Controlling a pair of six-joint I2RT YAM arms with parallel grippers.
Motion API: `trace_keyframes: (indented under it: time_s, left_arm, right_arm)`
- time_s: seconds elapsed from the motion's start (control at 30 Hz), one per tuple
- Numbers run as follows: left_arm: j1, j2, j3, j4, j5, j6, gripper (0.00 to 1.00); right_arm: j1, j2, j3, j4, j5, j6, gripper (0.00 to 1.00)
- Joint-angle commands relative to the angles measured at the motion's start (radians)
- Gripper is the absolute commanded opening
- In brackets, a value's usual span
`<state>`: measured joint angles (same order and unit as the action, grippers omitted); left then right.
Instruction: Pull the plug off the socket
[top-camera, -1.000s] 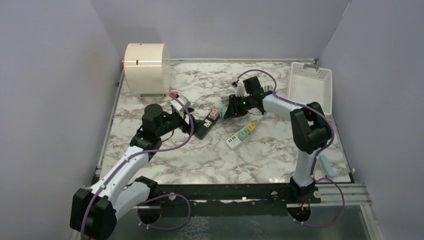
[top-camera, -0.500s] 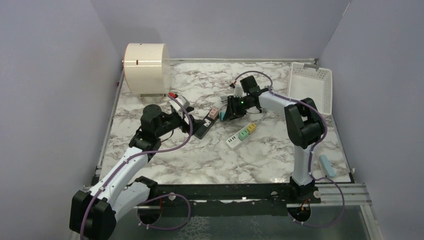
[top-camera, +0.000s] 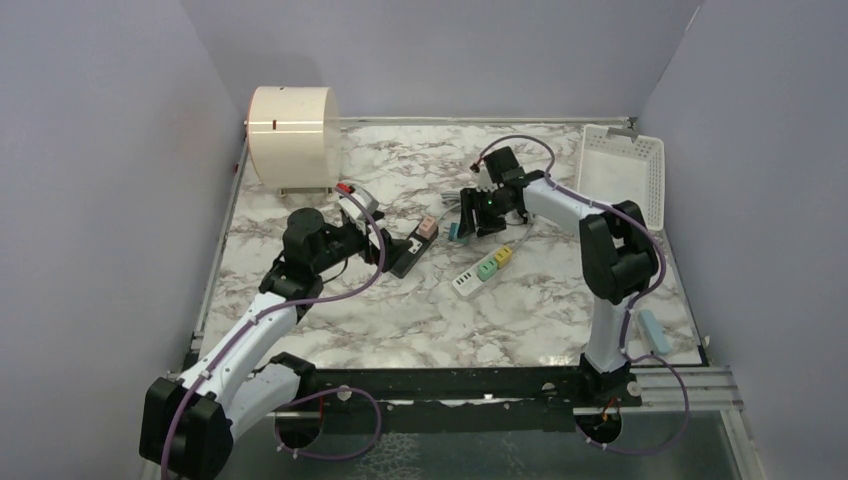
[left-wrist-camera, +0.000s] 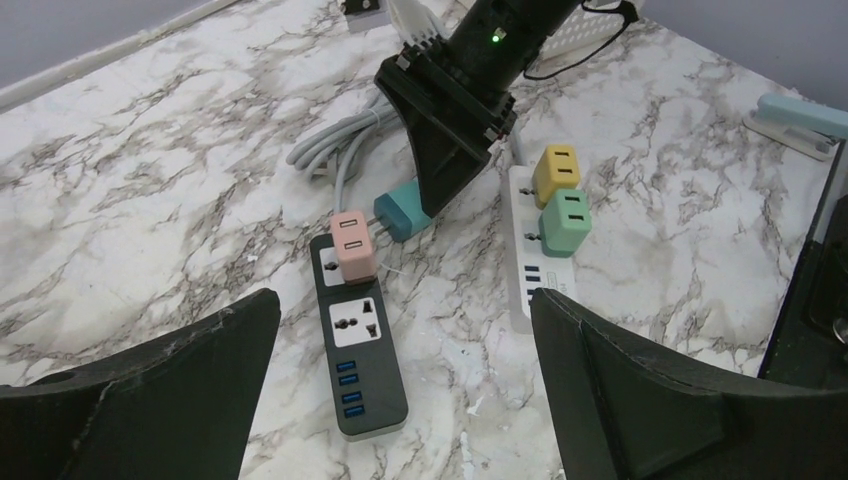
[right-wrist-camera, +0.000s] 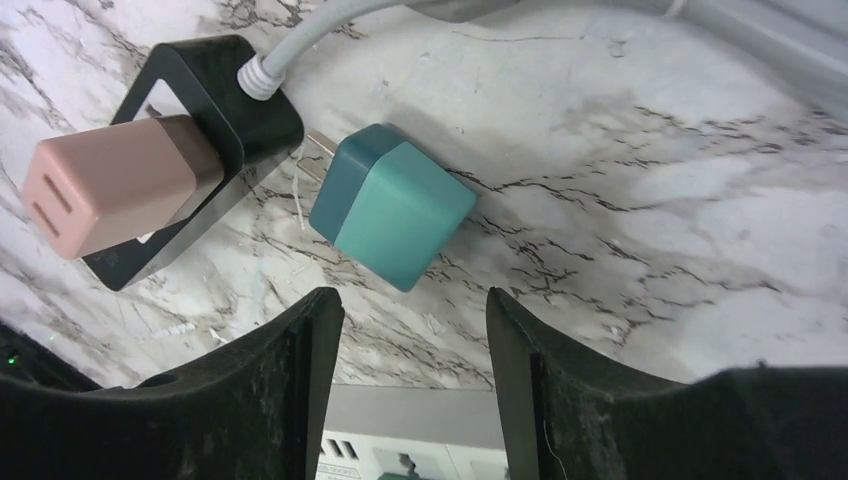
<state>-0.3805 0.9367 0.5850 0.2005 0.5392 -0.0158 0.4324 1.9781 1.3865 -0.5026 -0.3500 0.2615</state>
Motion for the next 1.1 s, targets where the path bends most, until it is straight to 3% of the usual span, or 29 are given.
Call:
trace_keyframes:
  time_s: [0.0,0.03,0.07,0.13,0.17,0.2,0.37,0.47,0.57,0.63,0.67,0.8,1.07]
  left_arm:
    - [0.005,0.019,0.015,0.02,-0.028,-0.005,0.99]
    - [0.005,0.024,0.018,0.019,-0.029,-0.007,0.99]
    - [0.005,0.028,0.02,0.02,-0.033,-0.008,0.99]
    - [0.006,0.034,0.021,0.022,-0.045,-0.008,0.99]
    - [0.006,0.038,0.021,0.024,-0.058,-0.013,0.99]
    - [0.005,0.041,0.021,0.025,-0.073,-0.017,0.99]
    - [0.005,0.065,0.023,0.023,-0.179,-0.037,0.99]
    - [0.006,0.078,0.035,0.019,-0.238,-0.067,0.99]
    - [0.006,0.068,0.042,0.041,-0.252,-0.115,0.99]
    - [0.006,0.057,0.039,0.06,-0.25,-0.149,0.99]
    - [0.006,0.049,0.035,0.069,-0.251,-0.164,0.99]
    - [0.005,0.027,0.024,0.048,-0.302,-0.196,0.99]
    - [0.005,0.072,0.016,-0.005,-0.436,-0.352,0.99]
  right_arm:
    - [-0.001,-0.086,0.059,-0.039,0.116,0.014,0.61]
    - [0.0,-0.1,0.067,-0.037,0.129,0.018,0.66]
    - [0.0,-0.121,0.072,-0.032,0.138,0.022,0.84]
    - [0.0,-0.156,0.072,-0.016,0.152,0.033,0.88]
    - [0.0,-0.174,0.069,-0.006,0.161,0.045,0.98]
    - [0.0,-0.194,0.065,0.009,0.161,0.053,1.0]
    - [0.001,-0.278,0.055,0.086,0.148,0.132,0.99]
    - [-0.007,-0.302,0.023,0.18,0.13,0.266,0.99]
    - [-0.073,-0.245,0.07,0.14,-0.021,0.418,0.99]
    - [-0.105,-0.183,0.105,0.147,-0.235,0.44,0.99]
    - [-0.098,-0.166,0.133,0.123,-0.24,0.435,0.99]
    - [0.007,-0.163,0.262,-0.026,0.044,0.387,0.99]
    - [0.161,-0.03,0.546,-0.334,0.398,0.441,0.99]
